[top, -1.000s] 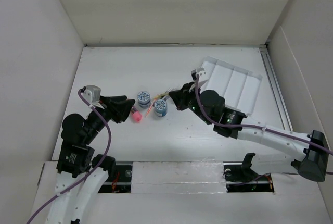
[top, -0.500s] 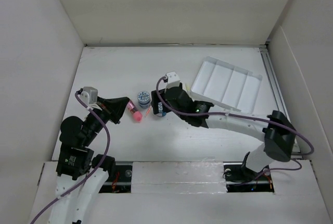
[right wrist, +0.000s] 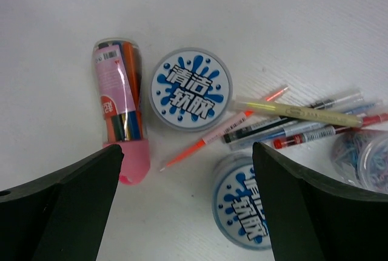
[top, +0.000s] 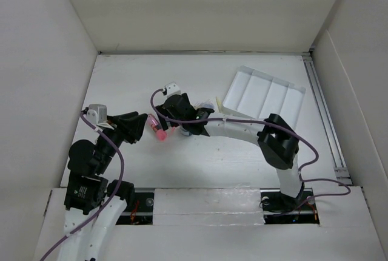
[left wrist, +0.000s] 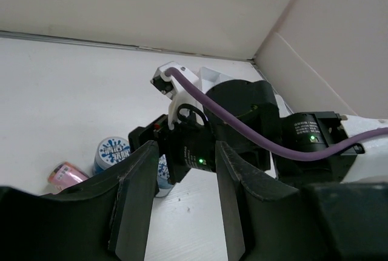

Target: Organize the desk

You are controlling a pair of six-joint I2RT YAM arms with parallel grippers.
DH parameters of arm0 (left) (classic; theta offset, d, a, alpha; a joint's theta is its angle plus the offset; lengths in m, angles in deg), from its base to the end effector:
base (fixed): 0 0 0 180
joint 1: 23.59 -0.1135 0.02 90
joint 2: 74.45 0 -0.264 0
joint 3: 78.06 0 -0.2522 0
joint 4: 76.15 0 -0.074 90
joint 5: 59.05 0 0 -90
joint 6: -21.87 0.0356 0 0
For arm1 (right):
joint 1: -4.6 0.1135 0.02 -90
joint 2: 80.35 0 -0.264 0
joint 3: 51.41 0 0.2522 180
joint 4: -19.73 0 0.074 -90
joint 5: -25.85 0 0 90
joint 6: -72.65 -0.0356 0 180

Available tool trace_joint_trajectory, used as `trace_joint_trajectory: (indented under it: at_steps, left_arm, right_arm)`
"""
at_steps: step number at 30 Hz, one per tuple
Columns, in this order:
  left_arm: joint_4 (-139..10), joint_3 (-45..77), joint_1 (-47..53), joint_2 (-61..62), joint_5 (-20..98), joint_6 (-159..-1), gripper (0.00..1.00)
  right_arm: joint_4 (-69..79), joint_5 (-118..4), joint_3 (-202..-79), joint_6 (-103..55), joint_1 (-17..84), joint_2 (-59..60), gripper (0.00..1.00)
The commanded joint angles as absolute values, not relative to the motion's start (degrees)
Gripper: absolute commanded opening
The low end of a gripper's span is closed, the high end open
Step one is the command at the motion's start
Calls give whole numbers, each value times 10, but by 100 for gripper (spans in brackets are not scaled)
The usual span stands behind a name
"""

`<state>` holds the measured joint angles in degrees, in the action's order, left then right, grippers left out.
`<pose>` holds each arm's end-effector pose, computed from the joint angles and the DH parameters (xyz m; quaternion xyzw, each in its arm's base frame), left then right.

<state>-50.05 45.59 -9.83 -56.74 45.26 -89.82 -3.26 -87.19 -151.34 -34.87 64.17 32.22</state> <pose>0.0673 -0.0255 0.3748 0.0540 0.6260 -0.3099 0.7136 0.2421 0.3846 0.2399 -0.2275 0.8463 0.1400 0.4608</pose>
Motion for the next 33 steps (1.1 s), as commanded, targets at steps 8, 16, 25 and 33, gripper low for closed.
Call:
trace_joint_trajectory:
  at_steps: [8, 16, 25, 33]
  left_arm:
    - [-509, 441, -101, -584, 429, -907, 39]
    - [-506, 439, -101, -587, 419, -910, 39]
    - [-511, 443, -101, -601, 419, -912, 39]
    - [-514, 446, -101, -605, 423, -910, 40]
  right_arm:
    - [-53, -796, -1622, -334, 602, 414, 94]
    - [-44, -777, -1655, -333, 588, 448, 83]
    - [75, -757, -1582, -359, 588, 378, 51]
    - [164, -765, -1487, -391, 563, 219, 48]
